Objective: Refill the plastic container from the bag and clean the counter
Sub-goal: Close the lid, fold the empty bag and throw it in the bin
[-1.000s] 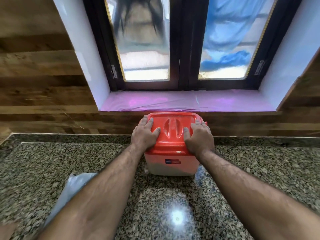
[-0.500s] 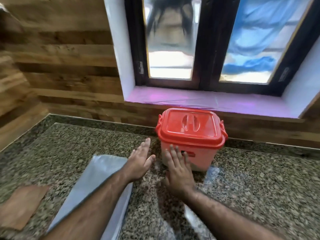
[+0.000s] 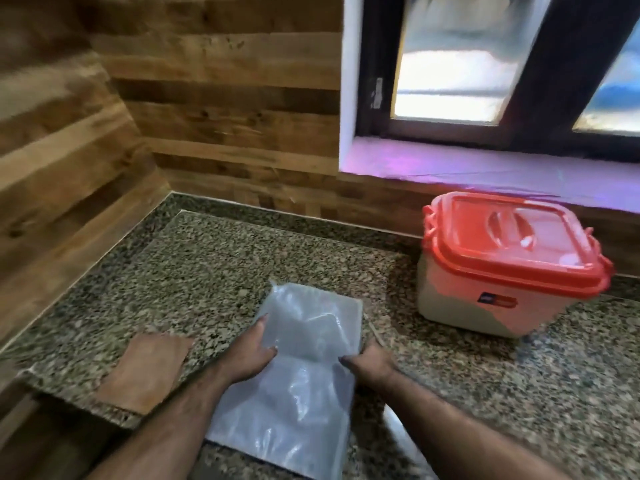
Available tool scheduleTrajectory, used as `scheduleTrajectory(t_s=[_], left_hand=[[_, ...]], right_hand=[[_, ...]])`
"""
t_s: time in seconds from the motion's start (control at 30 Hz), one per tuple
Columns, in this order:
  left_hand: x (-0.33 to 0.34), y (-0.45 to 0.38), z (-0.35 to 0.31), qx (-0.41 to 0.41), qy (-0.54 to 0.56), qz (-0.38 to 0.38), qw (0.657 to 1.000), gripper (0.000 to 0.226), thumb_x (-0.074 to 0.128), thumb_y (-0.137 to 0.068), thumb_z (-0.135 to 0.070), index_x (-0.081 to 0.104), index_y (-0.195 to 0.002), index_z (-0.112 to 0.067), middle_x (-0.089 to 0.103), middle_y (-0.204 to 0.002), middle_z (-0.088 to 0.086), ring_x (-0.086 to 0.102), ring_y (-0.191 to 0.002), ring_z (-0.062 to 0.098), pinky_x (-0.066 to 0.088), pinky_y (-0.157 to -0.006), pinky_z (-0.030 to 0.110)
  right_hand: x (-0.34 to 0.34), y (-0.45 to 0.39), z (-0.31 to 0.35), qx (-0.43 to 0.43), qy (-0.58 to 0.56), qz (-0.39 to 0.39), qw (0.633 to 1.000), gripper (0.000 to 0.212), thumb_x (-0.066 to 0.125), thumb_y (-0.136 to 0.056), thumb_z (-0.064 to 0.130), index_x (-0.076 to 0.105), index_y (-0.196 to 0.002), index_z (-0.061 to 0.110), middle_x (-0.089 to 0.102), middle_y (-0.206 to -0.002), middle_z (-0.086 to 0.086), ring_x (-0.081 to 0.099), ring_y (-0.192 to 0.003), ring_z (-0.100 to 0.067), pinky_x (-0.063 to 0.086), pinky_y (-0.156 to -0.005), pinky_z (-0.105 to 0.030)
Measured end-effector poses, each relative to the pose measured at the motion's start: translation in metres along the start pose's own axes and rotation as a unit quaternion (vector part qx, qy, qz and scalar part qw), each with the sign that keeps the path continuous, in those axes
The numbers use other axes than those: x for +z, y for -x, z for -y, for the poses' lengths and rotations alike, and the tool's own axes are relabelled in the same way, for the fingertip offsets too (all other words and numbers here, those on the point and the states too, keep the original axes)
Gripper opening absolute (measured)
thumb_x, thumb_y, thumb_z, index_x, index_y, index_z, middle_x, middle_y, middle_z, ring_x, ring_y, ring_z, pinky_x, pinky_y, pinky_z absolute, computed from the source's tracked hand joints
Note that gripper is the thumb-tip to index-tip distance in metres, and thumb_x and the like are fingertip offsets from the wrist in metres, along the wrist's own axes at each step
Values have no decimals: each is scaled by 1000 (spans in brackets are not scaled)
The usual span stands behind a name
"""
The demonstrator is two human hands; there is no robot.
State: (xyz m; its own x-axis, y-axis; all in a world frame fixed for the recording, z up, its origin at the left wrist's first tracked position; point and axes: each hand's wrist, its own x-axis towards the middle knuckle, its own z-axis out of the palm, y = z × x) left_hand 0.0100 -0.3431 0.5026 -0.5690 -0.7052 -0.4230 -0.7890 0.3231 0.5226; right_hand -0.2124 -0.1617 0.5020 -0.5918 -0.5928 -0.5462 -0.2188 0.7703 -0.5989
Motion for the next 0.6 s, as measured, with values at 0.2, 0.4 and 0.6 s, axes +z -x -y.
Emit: scheduleTrajectory(t_s=[0.2, 0.4, 0.6], left_hand=[[-21, -36, 36, -85, 44, -56, 994, 78, 72, -94, -33, 41, -162, -13, 67, -144, 12, 66, -130, 35, 54, -105, 39], [-39, -48, 45, -124, 163, 37, 978, 25, 67, -92, 4, 78, -102, -16, 81, -104, 4, 77, -97, 22, 65, -88, 35], [-39, -62, 54, -79, 245, 143, 956, 34, 68, -95, 8, 68, -124, -12, 81, -114, 12, 82, -97, 25, 68, -81, 40]], right_hand=[[22, -11, 26, 117, -76, -38, 989, 49, 95, -72, 17, 53, -97, 11, 63, -88, -8, 61, -75, -24, 48, -68, -28], [23, -20, 21, 156, -243, 2, 957, 51, 77, -68, -15, 61, -115, -3, 72, -103, -33, 74, -79, -42, 63, -51, -55], [-4, -20, -2, 91, -307, 85, 943, 48, 60, -83, -25, 74, -118, 5, 81, -100, -23, 78, -86, -42, 66, -73, -58]])
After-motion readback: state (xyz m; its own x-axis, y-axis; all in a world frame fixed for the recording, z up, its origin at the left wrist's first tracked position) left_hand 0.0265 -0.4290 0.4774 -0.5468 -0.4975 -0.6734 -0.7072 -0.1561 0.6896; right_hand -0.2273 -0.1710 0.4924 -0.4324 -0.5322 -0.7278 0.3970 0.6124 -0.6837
